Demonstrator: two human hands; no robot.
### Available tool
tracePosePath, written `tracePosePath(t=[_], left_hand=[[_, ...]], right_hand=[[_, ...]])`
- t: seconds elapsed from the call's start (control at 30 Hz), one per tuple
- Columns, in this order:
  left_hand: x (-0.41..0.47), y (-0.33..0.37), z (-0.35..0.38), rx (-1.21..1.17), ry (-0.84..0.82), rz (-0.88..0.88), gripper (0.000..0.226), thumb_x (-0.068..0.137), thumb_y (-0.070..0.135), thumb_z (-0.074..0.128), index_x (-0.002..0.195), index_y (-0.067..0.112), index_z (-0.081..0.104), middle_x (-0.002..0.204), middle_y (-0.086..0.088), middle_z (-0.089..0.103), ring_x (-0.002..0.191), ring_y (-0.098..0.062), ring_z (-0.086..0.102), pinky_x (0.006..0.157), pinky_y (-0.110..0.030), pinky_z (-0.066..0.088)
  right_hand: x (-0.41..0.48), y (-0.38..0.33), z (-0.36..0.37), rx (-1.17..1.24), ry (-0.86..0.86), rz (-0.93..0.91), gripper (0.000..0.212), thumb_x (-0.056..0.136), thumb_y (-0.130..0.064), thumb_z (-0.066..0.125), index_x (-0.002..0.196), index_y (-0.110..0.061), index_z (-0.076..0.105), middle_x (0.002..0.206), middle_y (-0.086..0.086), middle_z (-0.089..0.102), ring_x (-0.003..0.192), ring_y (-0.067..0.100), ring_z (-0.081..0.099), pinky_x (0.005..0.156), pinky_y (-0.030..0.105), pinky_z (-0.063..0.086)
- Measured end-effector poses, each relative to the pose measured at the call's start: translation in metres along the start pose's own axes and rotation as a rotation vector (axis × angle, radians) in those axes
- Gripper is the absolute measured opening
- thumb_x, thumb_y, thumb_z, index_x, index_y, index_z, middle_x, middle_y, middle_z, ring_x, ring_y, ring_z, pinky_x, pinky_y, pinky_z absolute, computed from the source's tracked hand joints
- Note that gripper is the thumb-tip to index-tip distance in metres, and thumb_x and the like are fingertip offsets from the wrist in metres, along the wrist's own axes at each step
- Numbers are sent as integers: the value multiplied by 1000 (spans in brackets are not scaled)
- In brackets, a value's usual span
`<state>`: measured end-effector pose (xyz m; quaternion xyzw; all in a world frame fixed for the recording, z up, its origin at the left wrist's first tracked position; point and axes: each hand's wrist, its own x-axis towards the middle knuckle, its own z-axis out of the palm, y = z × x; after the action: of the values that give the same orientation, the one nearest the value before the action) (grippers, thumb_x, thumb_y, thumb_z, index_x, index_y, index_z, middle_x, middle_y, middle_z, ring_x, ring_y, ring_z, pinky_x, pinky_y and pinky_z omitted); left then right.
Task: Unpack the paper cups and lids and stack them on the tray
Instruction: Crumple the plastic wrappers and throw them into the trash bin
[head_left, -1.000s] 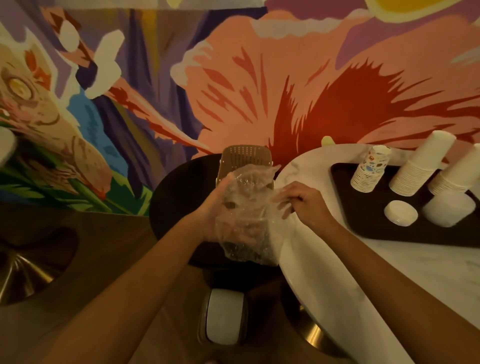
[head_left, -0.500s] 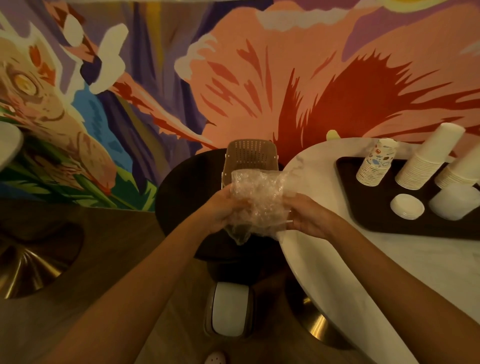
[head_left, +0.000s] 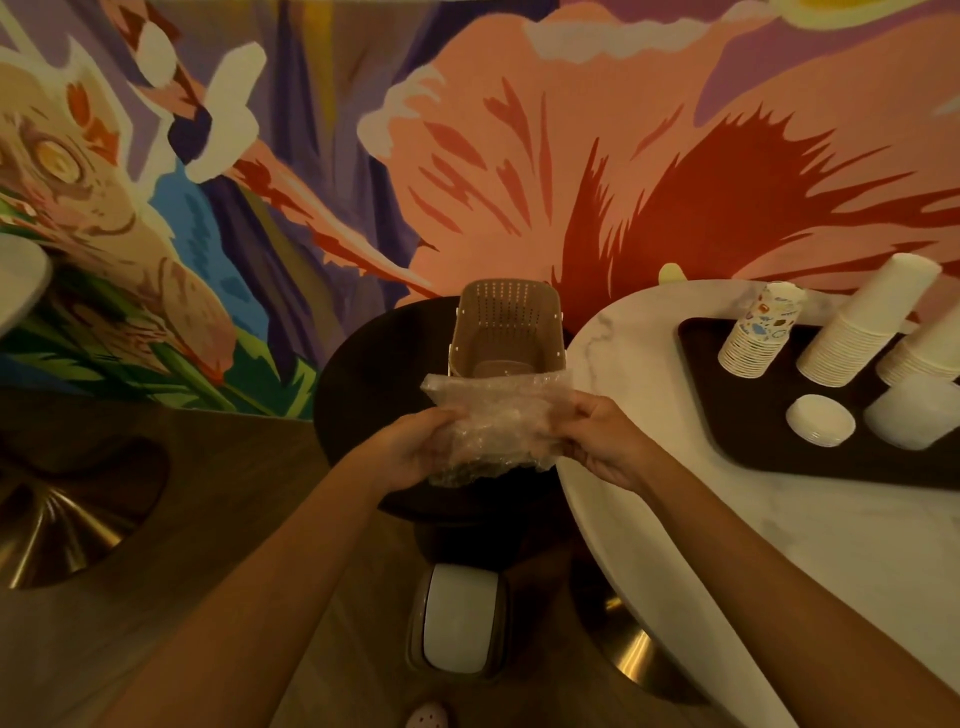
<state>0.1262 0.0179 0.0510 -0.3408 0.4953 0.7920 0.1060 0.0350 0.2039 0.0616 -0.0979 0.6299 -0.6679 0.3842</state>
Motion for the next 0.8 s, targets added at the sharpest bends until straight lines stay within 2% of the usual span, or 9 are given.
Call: tracePosePath(t=[0.1, 0.2, 0.27, 0.33, 0.43, 0.53, 0.63, 0.7, 0.8], left_hand=[[-6, 0, 4, -200, -52, -47, 33, 93, 34, 45, 112, 10, 56, 106, -12, 66, 94, -25, 65, 71, -33, 58], [-8, 2, 8, -490, -83, -114, 55, 85, 52, 50, 112, 4, 53, 116, -19, 61, 101, -35, 61, 76, -42, 55], [-10, 4, 16, -475, -134, -134, 64, 78, 59, 55, 111, 4, 53, 119, -20, 58, 107, -37, 57, 84, -44, 49], [-8, 5, 25, -309, -130, -85, 64, 72, 54, 61, 116, 10, 50, 119, -15, 57, 112, -33, 54, 95, -45, 44], [-3, 3, 35, -91, 33, 68, 53, 81, 21, 65, 129, 18, 42, 113, -8, 57, 108, -28, 56, 93, -45, 47], [1, 6, 31, -110, 121, 148, 51, 83, 4, 61, 128, 19, 43, 116, -6, 55, 109, -26, 56, 83, -42, 52], [-1, 9, 20, 1, 38, 207, 48, 83, 0, 59, 124, 22, 46, 120, -4, 56, 112, -24, 55, 85, -39, 52], [-2, 8, 18, 117, -22, 229, 48, 82, -1, 59, 124, 21, 48, 121, -3, 56, 112, -23, 55, 87, -38, 51], [-2, 9, 23, 288, -79, 246, 45, 81, -1, 60, 119, 21, 51, 122, -5, 57, 114, -23, 55, 90, -40, 51]], right_hand=[[2, 0, 2, -336, 135, -120, 30, 89, 9, 45, 114, 5, 59, 97, 12, 64, 81, 20, 61, 66, 19, 55], [5, 2, 3, -708, 194, -309, 36, 83, 17, 43, 112, 6, 62, 110, 15, 62, 101, 29, 57, 85, 29, 48], [5, 5, 4, -866, 190, -384, 32, 83, 14, 45, 107, 4, 65, 115, 19, 60, 106, 32, 54, 87, 27, 43], [4, 7, 6, -939, 181, -408, 31, 86, 10, 43, 108, 3, 64, 117, 21, 55, 109, 34, 50, 87, 24, 37], [2, 7, 9, -951, 130, -387, 33, 90, 5, 42, 118, -2, 59, 123, 20, 53, 113, 33, 48, 84, 22, 36], [1, 8, 8, -882, 37, -274, 35, 90, -1, 47, 121, -12, 57, 126, 15, 53, 107, 27, 53, 83, 23, 43], [-3, 3, 9, -591, -73, -83, 26, 89, -5, 49, 111, -20, 54, 115, 9, 52, 93, 17, 54, 76, 24, 47], [-4, -2, 10, -402, -12, -5, 23, 91, -15, 52, 114, -18, 48, 107, 4, 55, 91, 15, 55, 74, 23, 49], [-3, -3, 6, -520, 11, -64, 34, 91, -16, 54, 124, -13, 47, 105, 2, 58, 89, 11, 56, 63, 12, 48]])
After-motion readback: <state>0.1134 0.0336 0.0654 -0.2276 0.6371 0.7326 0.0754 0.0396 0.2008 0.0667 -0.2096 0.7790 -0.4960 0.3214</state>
